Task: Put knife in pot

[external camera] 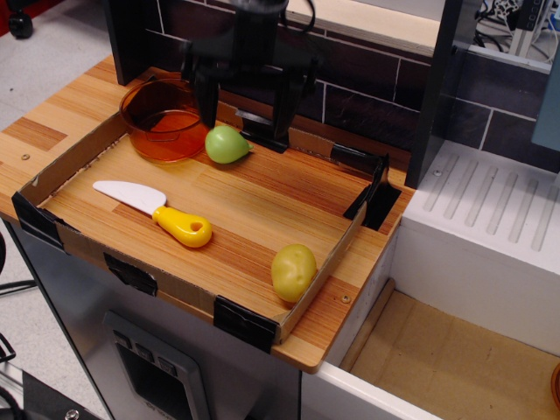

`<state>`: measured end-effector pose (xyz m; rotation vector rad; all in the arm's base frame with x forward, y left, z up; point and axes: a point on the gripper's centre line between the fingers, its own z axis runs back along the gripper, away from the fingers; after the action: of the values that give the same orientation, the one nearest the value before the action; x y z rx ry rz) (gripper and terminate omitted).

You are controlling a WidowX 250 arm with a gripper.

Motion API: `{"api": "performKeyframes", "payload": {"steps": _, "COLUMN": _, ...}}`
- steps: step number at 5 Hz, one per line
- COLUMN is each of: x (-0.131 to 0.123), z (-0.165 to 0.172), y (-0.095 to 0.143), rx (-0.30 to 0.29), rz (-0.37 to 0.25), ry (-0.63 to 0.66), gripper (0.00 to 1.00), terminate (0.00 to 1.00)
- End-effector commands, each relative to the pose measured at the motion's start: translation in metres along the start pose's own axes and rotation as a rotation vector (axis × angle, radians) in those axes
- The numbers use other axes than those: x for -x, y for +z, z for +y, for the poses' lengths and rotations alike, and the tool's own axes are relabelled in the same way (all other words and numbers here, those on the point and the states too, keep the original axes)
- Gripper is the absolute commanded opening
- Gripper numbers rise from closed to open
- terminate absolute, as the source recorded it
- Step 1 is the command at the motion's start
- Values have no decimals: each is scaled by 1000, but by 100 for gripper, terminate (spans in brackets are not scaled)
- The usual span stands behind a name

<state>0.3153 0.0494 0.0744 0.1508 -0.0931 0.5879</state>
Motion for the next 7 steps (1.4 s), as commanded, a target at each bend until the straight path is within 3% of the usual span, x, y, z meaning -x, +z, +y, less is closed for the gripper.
{"api": "performKeyframes", "payload": {"steps": 1, "x": 15, "z": 22, "y": 0, "rx": 72, "rz": 13, "ry": 449, "gripper": 100, "terminate": 0}}
{"api": "performKeyframes", "payload": {"steps": 3, "x": 44, "z": 43, "y": -28, "rx": 48, "rz": 10, "ry": 608, "gripper": 100, "terminate": 0}}
{"api": "performKeyframes", "payload": {"steps": 5, "x": 57, "z": 47, "y": -59, "rx": 40, "rz": -51, "ry": 606, "gripper": 100, "terminate": 0}}
{"api": "performKeyframes", "payload": {"steps": 7, "x": 58, "z": 47, "y": -69, "rx": 35, "rz": -76, "ry": 584, "gripper": 100, "terminate": 0}}
